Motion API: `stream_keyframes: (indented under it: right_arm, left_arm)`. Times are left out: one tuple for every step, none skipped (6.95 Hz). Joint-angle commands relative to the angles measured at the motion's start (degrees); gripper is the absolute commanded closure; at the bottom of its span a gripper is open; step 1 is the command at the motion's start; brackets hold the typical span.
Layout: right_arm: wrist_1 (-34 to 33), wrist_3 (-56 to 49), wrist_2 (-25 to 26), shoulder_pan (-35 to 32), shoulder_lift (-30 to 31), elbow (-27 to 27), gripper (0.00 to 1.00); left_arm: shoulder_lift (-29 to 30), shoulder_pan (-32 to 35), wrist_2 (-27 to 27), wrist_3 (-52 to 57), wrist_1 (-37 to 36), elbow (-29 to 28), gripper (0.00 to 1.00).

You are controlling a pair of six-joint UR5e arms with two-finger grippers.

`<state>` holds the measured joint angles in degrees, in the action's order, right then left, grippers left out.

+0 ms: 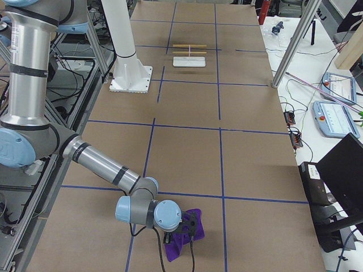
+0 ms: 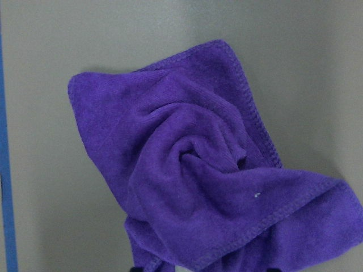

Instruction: Hang towel on rack

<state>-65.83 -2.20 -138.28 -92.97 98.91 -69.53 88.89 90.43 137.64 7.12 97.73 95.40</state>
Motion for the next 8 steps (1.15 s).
stream_keyframes:
  right_arm:
    - [0.00, 0.18, 0.03, -0.02, -1.18, 1.59, 0.23]
    - [0.00, 0.35, 0.03, -0.02, -1.26, 1.77, 0.24]
    - [0.00, 0.35, -0.06, -0.02, -1.18, 1.85, 0.26]
    - [0.00, 0.44, -0.14, -0.02, -1.09, 1.77, 0.33]
    - [0.00, 0.53, -0.41, -0.02, -1.09, 1.77, 0.38]
    - [0.00, 0.53, -0.50, -0.02, -1.09, 1.77, 0.39]
    - [0.00, 0.53, -0.50, -0.02, -1.09, 1.77, 0.39]
    - [0.00, 0.53, -0.58, -0.02, -1.09, 1.94, 0.39]
  left_arm:
    - [-0.03, 0.01, 0.00, -0.08, 0.00, 0.48, 0.00]
    - [-0.03, 0.10, -0.09, -0.08, 0.00, 0.84, 0.00]
    - [-0.03, 0.10, -0.09, -0.08, 0.00, 0.84, 0.00]
    - [-0.03, 0.10, -0.09, -0.08, 0.00, 0.84, 0.00]
    - [-0.03, 0.10, -0.09, -0.08, 0.00, 0.93, 0.00]
    - [-0.12, 0.10, -0.09, 0.00, 0.00, 0.84, 0.00]
    - [-0.12, 0.10, -0.09, -0.08, 0.00, 0.84, 0.00]
    - [-0.12, 0.10, -0.09, -0.08, 0.00, 0.75, 0.00]
